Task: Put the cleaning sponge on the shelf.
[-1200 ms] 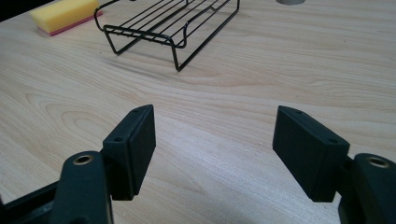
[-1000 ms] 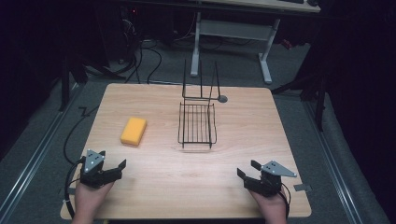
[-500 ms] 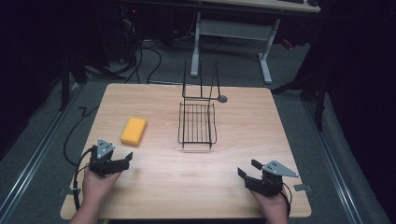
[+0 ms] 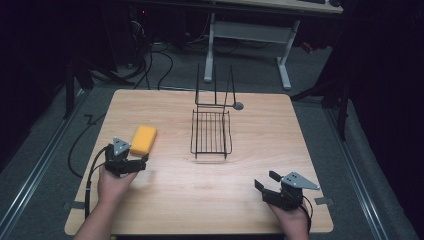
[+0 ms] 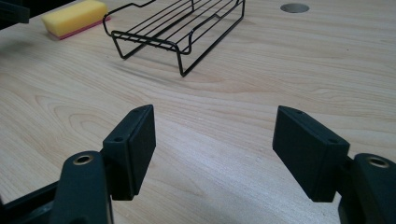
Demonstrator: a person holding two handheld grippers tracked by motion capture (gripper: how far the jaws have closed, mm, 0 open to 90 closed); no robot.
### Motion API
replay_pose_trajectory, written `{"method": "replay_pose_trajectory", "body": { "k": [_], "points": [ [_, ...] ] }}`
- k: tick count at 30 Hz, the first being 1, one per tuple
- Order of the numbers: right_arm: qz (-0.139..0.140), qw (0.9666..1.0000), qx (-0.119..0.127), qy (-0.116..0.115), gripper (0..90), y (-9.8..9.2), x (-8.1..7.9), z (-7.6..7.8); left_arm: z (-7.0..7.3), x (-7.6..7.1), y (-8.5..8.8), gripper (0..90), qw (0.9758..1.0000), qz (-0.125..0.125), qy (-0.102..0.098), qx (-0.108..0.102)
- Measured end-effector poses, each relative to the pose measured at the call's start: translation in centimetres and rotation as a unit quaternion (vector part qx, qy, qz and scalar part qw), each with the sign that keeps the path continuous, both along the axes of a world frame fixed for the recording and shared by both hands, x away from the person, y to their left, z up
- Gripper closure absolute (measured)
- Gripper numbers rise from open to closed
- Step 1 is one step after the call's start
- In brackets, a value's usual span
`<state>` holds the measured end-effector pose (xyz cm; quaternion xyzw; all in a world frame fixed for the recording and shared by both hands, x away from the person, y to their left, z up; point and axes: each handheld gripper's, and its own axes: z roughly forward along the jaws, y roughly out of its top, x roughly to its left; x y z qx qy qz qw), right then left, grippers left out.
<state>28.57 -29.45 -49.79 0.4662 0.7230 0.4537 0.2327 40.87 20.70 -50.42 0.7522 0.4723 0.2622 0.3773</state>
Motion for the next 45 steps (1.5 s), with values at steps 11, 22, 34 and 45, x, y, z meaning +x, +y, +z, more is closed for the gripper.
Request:
{"method": "replay_pose_trajectory", "body": {
  "k": [11,22,34,45],
  "points": [
    [0.002,1.0000,0.002,-0.003,30.3,-0.1,0.0,0.1,1.3,1.9,-0.7,10.0,1.0000,0.001,-0.004,0.000],
    [0.002,1.0000,0.004,-0.003,30.3,0.0,-0.1,0.2,2.4,4.3,-0.8,10.9,1.0000,0.002,0.003,-0.006],
    [0.003,1.0000,0.005,-0.003,30.2,-0.1,-0.1,0.1,-0.5,5.5,-0.9,10.3,0.9993,0.015,0.033,-0.003],
    [0.003,1.0000,0.004,-0.002,30.3,-0.1,0.0,0.0,-3.0,5.5,-1.2,15.1,0.9979,0.021,0.059,0.013]
  ]
}}
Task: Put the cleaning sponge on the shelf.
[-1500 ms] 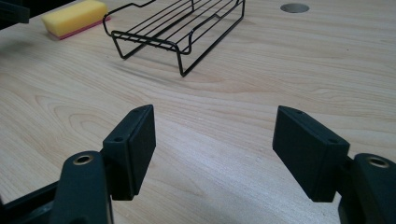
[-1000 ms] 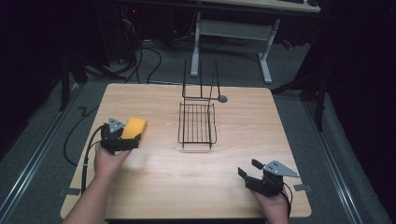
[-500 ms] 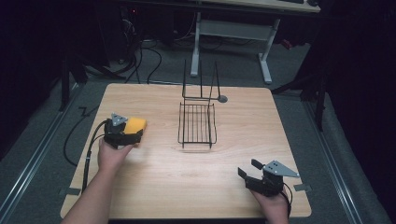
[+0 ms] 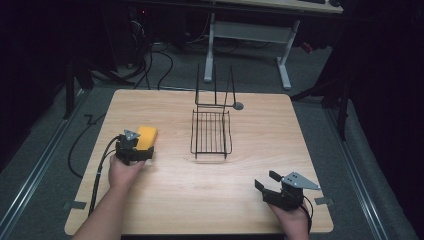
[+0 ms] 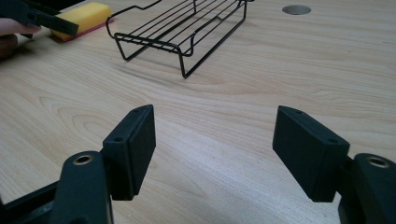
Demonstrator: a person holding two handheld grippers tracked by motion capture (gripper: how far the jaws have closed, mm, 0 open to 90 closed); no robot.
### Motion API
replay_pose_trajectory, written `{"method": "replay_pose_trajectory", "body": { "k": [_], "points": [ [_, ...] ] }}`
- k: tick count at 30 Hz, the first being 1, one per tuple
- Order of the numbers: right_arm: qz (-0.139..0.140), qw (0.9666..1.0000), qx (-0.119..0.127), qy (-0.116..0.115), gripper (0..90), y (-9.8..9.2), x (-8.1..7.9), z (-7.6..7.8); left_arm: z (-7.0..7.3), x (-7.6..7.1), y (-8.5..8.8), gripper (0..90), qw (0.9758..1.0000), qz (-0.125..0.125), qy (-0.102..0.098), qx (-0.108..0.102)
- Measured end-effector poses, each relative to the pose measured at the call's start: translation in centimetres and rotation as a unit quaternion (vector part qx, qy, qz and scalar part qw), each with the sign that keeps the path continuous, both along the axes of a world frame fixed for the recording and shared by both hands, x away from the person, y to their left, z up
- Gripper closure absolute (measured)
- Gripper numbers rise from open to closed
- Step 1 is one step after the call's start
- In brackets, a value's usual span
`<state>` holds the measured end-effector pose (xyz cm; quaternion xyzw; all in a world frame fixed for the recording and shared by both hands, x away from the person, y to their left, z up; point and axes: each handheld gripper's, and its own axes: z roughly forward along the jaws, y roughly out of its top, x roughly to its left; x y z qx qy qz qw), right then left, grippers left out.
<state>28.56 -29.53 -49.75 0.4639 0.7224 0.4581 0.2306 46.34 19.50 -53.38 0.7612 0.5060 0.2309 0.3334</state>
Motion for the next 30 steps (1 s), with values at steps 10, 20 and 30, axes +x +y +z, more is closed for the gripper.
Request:
{"method": "replay_pose_trajectory", "body": {
  "k": [10,20,30],
  "points": [
    [0.002,1.0000,-0.001,0.003,30.3,0.1,0.0,-0.1,-0.1,-0.4,0.5,22.3,0.9997,0.010,-0.015,-0.018],
    [0.002,1.0000,-0.001,0.004,30.3,0.1,0.1,-0.2,-0.1,-0.7,0.5,24.5,0.9995,0.006,-0.026,-0.018],
    [0.001,1.0000,-0.002,0.004,30.3,0.1,0.1,-0.2,0.1,-1.0,0.4,27.0,0.9992,0.000,-0.039,-0.010]
  ]
}}
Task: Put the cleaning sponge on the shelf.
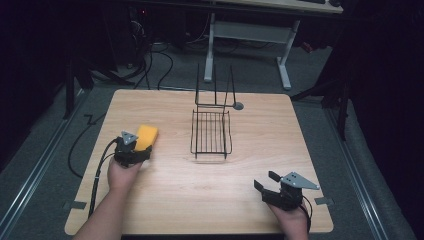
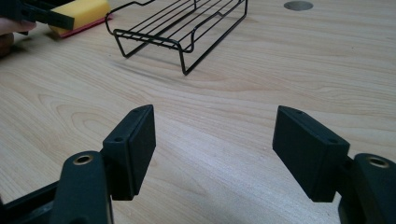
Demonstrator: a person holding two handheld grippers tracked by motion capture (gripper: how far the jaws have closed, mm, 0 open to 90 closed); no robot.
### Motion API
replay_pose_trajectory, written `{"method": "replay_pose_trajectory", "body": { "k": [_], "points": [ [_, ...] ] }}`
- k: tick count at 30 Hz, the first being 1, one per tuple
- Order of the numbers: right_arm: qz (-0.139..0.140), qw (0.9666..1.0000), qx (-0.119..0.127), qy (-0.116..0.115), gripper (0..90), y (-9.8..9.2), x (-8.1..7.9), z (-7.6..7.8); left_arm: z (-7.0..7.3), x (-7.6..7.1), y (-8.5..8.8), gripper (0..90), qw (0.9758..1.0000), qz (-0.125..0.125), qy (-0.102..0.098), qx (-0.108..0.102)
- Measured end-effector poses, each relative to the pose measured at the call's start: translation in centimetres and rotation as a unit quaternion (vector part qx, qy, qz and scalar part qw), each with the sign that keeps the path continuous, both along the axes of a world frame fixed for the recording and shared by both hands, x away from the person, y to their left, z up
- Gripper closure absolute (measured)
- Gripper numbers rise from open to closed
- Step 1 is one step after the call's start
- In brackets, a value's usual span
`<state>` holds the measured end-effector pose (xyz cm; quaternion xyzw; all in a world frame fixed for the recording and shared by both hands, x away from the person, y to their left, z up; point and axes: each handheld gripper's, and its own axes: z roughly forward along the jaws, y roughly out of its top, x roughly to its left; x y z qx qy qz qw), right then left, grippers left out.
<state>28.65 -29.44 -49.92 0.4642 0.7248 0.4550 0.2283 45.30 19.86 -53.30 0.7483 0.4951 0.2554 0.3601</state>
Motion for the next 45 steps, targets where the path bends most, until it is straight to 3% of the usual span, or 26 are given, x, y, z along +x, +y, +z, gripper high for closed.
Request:
{"method": "replay_pose_trajectory", "body": {
  "k": [3,7,18,21,40,45],
  "points": [
    [-0.001,1.0000,0.002,0.000,30.3,-0.1,0.0,0.0,0.2,-0.1,0.0,27.7,1.0000,0.002,-0.007,0.001],
    [-0.001,1.0000,0.002,-0.001,30.3,-0.1,0.0,0.1,1.1,-0.5,0.2,28.9,0.9997,0.005,-0.020,-0.014],
    [0.001,1.0000,0.001,-0.001,30.3,0.2,-0.1,0.1,2.3,-1.5,-0.4,29.2,0.9992,-0.006,-0.025,-0.032],
    [0.001,1.0000,0.001,-0.001,30.3,0.2,-0.1,0.1,2.6,-2.0,-1.1,29.2,0.9985,-0.015,-0.027,-0.045],
    [0.004,1.0000,-0.001,-0.002,30.3,0.3,0.0,0.1,3.7,-3.1,-4.3,29.6,0.9964,-0.033,-0.039,-0.067],
    [0.004,1.0000,0.000,0.000,30.3,0.2,0.0,0.0,4.3,-3.2,-5.4,29.6,0.9964,-0.038,-0.043,-0.062]
  ]
}}
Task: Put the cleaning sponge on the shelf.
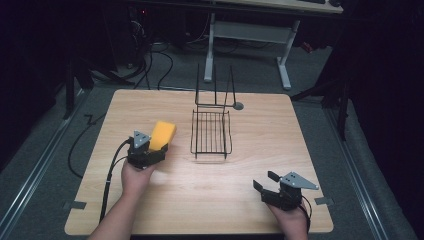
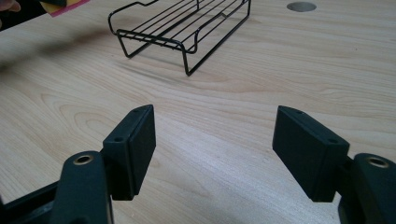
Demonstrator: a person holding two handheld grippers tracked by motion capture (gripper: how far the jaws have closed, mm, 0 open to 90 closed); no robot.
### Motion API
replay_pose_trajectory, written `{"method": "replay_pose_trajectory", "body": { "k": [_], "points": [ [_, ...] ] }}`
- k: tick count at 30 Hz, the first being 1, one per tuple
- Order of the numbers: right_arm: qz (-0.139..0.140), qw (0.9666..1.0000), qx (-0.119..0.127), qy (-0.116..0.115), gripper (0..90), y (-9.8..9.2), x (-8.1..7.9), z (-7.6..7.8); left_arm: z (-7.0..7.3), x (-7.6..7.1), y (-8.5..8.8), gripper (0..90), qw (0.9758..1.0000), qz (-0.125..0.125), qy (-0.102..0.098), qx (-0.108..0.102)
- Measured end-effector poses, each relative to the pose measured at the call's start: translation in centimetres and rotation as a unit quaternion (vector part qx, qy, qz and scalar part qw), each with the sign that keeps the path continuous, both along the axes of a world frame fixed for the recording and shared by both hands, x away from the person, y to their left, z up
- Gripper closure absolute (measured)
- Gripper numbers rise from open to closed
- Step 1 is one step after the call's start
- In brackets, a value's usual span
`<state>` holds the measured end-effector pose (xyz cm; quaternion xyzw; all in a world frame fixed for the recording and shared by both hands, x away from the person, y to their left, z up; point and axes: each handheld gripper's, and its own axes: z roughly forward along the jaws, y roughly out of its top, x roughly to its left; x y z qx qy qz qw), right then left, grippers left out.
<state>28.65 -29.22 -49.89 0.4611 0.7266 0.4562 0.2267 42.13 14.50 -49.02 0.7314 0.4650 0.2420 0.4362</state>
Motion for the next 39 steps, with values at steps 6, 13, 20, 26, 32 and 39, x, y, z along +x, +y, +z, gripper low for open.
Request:
{"method": "replay_pose_trajectory", "body": {
  "k": [6,13,20,26,32,39],
  "points": [
    [0.000,1.0000,0.000,0.001,30.4,0.0,0.0,0.0,0.7,0.1,-1.1,29.6,1.0000,-0.006,-0.006,0.000],
    [0.000,1.0000,0.004,0.003,30.4,-0.2,0.1,-0.1,1.3,0.4,-2.9,29.7,0.9998,-0.017,-0.005,-0.002],
    [0.002,1.0000,-0.003,0.000,31.1,-0.3,0.1,-0.1,1.5,0.6,-4.0,29.7,0.9997,-0.022,-0.007,-0.001],
    [0.005,1.0000,0.005,0.000,31.0,-0.3,0.2,-0.1,2.3,0.7,-5.4,29.7,0.9995,-0.028,-0.016,-0.001],
    [0.007,0.9999,0.008,-0.002,31.0,-0.4,0.1,-0.1,2.8,0.7,-6.4,29.7,0.9993,-0.033,-0.016,0.004],
    [0.009,0.9999,0.012,-0.002,31.0,-0.4,0.1,0.0,3.2,0.8,-7.9,29.7,0.9991,-0.039,-0.020,0.000]
  ]
}}
